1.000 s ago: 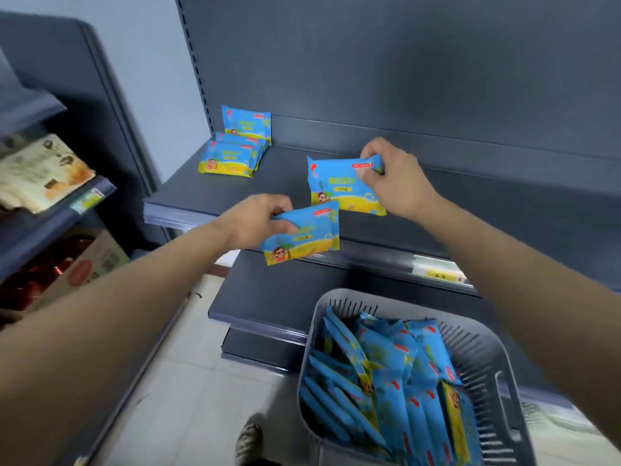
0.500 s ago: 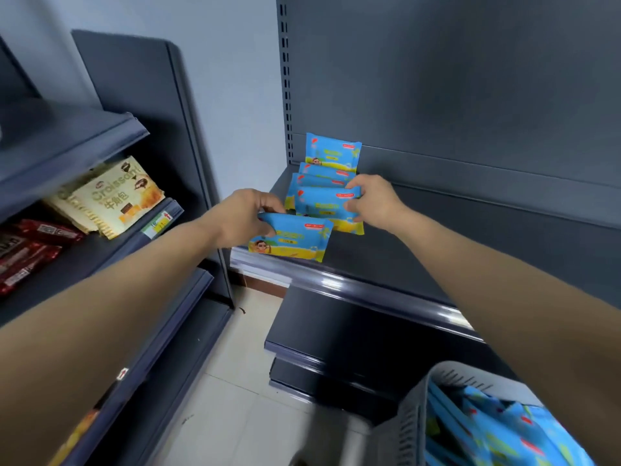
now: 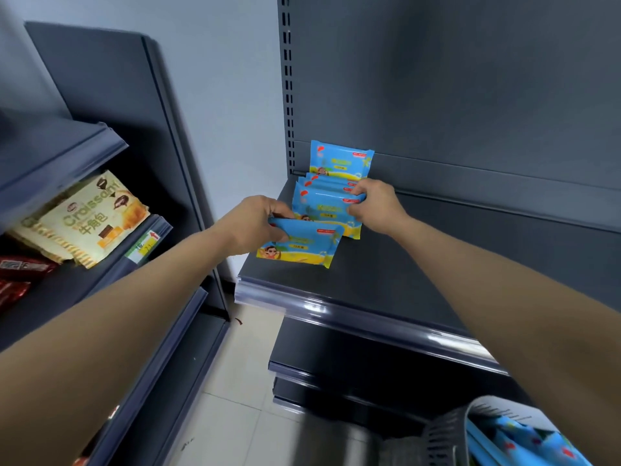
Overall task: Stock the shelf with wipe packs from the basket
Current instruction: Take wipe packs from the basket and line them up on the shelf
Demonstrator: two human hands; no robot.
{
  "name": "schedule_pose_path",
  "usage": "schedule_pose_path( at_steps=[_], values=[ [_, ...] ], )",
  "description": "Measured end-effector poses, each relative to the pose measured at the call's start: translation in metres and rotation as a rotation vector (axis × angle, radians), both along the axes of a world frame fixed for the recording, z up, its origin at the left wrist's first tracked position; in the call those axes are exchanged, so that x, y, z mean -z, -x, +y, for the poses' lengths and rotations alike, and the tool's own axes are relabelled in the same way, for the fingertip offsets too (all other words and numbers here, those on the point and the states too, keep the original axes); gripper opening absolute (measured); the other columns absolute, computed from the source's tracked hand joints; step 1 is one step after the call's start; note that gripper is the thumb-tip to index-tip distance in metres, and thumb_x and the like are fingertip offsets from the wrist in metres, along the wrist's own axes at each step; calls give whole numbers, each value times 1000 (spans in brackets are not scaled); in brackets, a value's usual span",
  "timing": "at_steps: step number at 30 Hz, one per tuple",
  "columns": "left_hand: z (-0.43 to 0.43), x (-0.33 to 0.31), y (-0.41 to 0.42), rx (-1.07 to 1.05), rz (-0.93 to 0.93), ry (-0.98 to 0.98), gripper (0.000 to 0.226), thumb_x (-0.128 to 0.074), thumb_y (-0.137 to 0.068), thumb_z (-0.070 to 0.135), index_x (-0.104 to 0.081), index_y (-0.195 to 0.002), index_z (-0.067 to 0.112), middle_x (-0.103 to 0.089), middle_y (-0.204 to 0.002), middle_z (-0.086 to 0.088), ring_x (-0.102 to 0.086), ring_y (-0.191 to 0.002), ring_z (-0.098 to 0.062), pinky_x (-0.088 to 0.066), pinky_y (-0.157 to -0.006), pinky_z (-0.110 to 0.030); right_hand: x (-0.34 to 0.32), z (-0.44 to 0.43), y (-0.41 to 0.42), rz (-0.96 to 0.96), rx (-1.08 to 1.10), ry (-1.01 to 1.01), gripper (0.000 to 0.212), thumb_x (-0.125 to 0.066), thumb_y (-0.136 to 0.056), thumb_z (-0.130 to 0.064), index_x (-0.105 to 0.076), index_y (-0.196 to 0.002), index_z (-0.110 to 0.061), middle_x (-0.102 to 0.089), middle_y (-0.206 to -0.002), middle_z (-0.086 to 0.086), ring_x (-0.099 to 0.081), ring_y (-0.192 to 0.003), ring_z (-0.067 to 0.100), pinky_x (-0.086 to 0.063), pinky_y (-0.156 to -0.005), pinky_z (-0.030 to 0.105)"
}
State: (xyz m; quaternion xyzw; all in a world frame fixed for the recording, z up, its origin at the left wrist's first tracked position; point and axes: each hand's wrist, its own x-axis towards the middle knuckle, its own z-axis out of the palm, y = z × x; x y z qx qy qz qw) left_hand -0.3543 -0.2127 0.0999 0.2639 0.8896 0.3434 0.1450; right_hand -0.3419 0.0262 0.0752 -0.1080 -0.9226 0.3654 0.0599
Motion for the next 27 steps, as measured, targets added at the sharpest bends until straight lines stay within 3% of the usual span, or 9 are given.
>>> schedule_pose_path(
  at_steps=[3,6,9,11,15,22,27],
  values=[
    [11,4,9,13,-12,-14,28,-71,-78,4,-66,-95,26,-63,-91,13,-60,-79,0,-49,-71,-12,3,4,6,26,1,-15,18,-63,-84,-7,-53,-97,-15,-44,-107,-3,-49,-85,16,-36,-50,14],
    [21,10,18,14,28,34,28,-71,-78,6,-67,-103,19,-64,-99,5,-61,-85,-10,-49,-76,-21,5,9,6,23,-26,-2,28,-64,-85,-9,-57,-112,-10,-51,-123,4,-51,-93,15,-45,-65,19],
    [33,16,30,5,113,106,31,-69,-79,7,-65,-109,14,-62,-106,-4,-57,-86,-16,-45,-71,-20,1,12,1,52,-35,-8,35,-63,-87,-13,-55,-122,-10,-54,-125,5,-47,-98,9,-44,-79,23],
    [43,22,37,-21,139,143,38,-67,-80,10,-61,-118,14,-60,-114,-7,-57,-91,-19,-43,-72,-20,-4,15,-4,95,-11,-30,36,-60,-89,-19,-54,-123,-11,-55,-123,6,-50,-99,11,-44,-81,23],
    [60,33,42,-44,186,218,51,-65,-83,15,-49,-131,13,-48,-129,-12,-48,-116,-27,-41,-94,-33,-13,26,-19,156,24,-120,32,-56,-91,-22,-55,-122,-13,-55,-123,4,-52,-106,12,-39,-81,21],
    [74,35,31,-35,365,375,56,-68,-79,27,-47,-130,19,-41,-134,-8,-33,-121,-30,-31,-100,-41,-25,36,-58,194,-1,-199,31,-55,-92,-21,-56,-122,-14,-56,-122,3,-52,-111,15,-40,-89,23],
    [87,14,-4,-106,434,199,44,-62,-84,14,-51,-126,10,-47,-128,-14,-42,-117,-32,-39,-96,-42,-39,39,-90,188,-34,-280,40,-54,-92,-22,-47,-131,-13,-53,-131,4,-49,-122,19,-41,-102,36]
  ],
)
